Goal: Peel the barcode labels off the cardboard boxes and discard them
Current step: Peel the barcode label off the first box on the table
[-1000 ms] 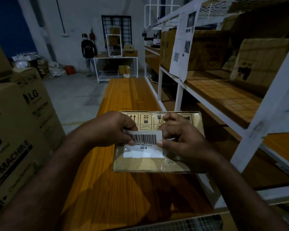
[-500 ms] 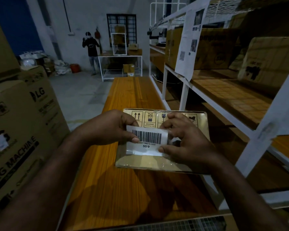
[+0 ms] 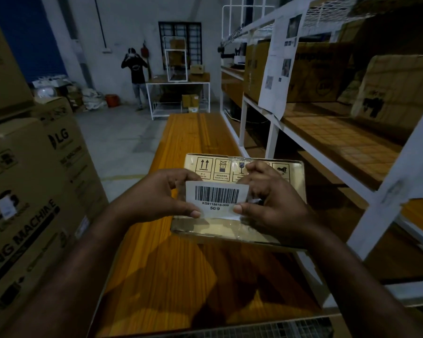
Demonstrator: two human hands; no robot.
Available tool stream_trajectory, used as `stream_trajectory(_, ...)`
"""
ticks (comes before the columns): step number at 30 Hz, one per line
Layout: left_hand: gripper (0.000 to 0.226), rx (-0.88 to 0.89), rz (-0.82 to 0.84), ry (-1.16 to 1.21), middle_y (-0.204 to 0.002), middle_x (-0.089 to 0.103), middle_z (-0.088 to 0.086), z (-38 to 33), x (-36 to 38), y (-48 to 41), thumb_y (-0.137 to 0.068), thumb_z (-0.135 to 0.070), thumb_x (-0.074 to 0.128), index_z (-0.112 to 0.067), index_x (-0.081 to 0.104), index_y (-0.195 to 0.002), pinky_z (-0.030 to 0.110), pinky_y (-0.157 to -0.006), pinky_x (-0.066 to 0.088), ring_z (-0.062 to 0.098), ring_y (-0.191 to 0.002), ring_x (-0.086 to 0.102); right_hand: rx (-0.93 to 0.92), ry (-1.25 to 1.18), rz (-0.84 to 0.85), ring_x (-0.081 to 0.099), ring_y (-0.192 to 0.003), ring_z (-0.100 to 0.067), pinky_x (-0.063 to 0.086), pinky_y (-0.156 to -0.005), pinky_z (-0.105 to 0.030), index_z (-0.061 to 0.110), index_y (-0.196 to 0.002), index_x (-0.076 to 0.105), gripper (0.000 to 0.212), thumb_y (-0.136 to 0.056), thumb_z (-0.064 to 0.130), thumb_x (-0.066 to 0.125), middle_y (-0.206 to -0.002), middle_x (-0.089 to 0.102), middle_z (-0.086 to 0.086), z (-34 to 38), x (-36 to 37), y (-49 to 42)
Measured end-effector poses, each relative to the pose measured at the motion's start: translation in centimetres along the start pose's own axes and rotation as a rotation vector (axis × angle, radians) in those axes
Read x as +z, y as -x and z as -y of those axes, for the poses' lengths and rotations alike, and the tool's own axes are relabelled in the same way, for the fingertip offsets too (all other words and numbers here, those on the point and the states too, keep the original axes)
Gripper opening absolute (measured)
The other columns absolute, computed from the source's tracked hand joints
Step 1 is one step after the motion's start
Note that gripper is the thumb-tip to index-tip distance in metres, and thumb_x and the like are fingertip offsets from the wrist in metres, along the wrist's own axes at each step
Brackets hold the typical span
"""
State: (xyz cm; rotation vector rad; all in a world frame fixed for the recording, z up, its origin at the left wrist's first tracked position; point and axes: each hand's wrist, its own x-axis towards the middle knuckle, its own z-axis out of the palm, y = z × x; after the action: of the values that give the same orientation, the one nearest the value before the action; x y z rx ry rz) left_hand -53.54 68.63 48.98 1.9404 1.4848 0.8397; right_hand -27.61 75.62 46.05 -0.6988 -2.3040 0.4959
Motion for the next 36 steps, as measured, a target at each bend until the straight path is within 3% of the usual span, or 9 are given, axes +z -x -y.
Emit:
stream_trajectory(4,0.028,0.064,-0.01,-0.028,-0.117,0.067,-0.014,0.9,0.6,0.2,-0.072,-0.026,0.083,-0.019,0.077,-0.099,0.031,-0.087,0.059,0.005,-0.115,0.061,0.034,-0.021,0.007,0.032,-0.133,-0.002,0.041,-0.097,-0.02,0.025,-0.086,0.073,0.015,-0.08,0.039,0.07,-0.112,0.064,0.018,0.0,0.0,-0.2)
stream_trajectory(9,0.014,0.059,-0.104,-0.011,-0.119,0.065,-0.013,1.0,1.7,0.4,-0.081,-0.029,0.077,-0.04,0.075,-0.09,0.038,-0.086,0.059,0.008,-0.113,0.06,0.052,-0.062,0.009,0.031,-0.132,0.003,0.038,-0.091,-0.007,0.021,-0.091,0.076,0.016,-0.081,0.034,0.073,-0.113,0.062,0.021,0.0,-0.3,-0.4)
stream_trajectory(14,0.024,0.083,-0.069,0.049,-0.106,0.073,-0.007,-0.1,1.6,0.8,-0.083,-0.025,0.075,-0.048,0.074,-0.079,0.033,-0.075,0.061,0.01,-0.097,0.069,0.049,-0.098,0.007,0.034,-0.131,0.002,0.04,-0.094,-0.014,0.023,-0.093,0.076,0.017,-0.08,0.033,0.072,-0.112,0.065,0.017,0.0,-0.6,-0.6)
stream_trajectory(16,0.008,0.072,-0.046,0.083,-0.1,0.075,-0.003,-0.6,1.4,1.0,-0.08,-0.03,0.076,-0.035,0.076,-0.075,0.037,-0.069,0.062,0.014,-0.091,0.072,0.049,-0.11,0.014,0.034,-0.131,0.0,0.041,-0.095,-0.017,0.029,-0.093,0.076,0.019,-0.077,0.036,0.069,-0.112,0.065,0.016,0.0,-0.7,-0.6)
stream_trajectory(21,0.026,0.111,-0.054,0.083,-0.097,0.075,0.0,-1.3,1.1,1.0,-0.079,-0.031,0.072,-0.007,0.074,-0.091,0.045,-0.068,0.058,0.021,-0.084,0.072,0.069,-0.142,0.028,0.036,-0.132,-0.004,0.042,-0.097,-0.022,0.036,-0.09,0.072,0.016,-0.074,0.036,0.071,-0.112,0.066,0.013,0.1,-1.1,-0.6)
stream_trajectory(25,0.045,0.087,-0.061,0.198,-0.104,0.075,0.01,-1.4,0.7,0.9,-0.082,-0.024,0.065,0.015,0.062,-0.103,0.046,-0.076,0.062,0.024,-0.091,0.073,0.115,-0.441,-0.037,0.06,-0.109,-0.01,0.056,-0.067,-0.024,0.014,-0.074,0.068,0.01,-0.082,0.013,0.073,-0.111,0.059,0.001,0.2,-1.0,-0.2)
stream_trajectory(29,0.032,0.079,-0.074,0.269,-0.107,0.074,0.007,-1.6,0.3,0.8,-0.084,-0.021,0.061,0.002,0.065,-0.106,0.04,-0.078,0.062,0.024,-0.096,0.072,0.081,-0.389,-0.068,0.063,-0.104,-0.014,0.056,-0.068,-0.026,0.007,-0.077,0.068,0.01,-0.083,0.013,0.073,-0.109,0.063,-0.005,-0.2,-1.0,0.0)
stream_trajectory(33,0.013,0.068,-0.332,0.379,-0.087,0.076,0.004,-1.5,0.2,0.4,-0.082,-0.026,0.059,-0.018,0.069,-0.087,0.037,-0.075,0.061,0.022,-0.089,0.072,0.092,-0.266,-0.133,0.058,-0.112,-0.008,0.051,-0.09,-0.034,0.015,-0.087,0.073,0.009,-0.079,0.015,0.077,-0.103,0.067,0.006,-0.1,-1.0,0.3)
stream_trajectory(36,0.023,0.128,-0.545,0.443,-0.087,0.073,0.011,-1.3,-0.3,-1.0,-0.092,-0.023,0.058,-0.002,0.066,-0.093,0.032,-0.077,0.06,0.023,-0.089,0.072,0.128,-0.146,-0.189,0.051,-0.119,-0.001,0.056,-0.089,-0.031,0.023,-0.1,0.07,0.022,-0.08,0.02,0.078,-0.125,0.056,0.016,0.2,-0.1,0.3)
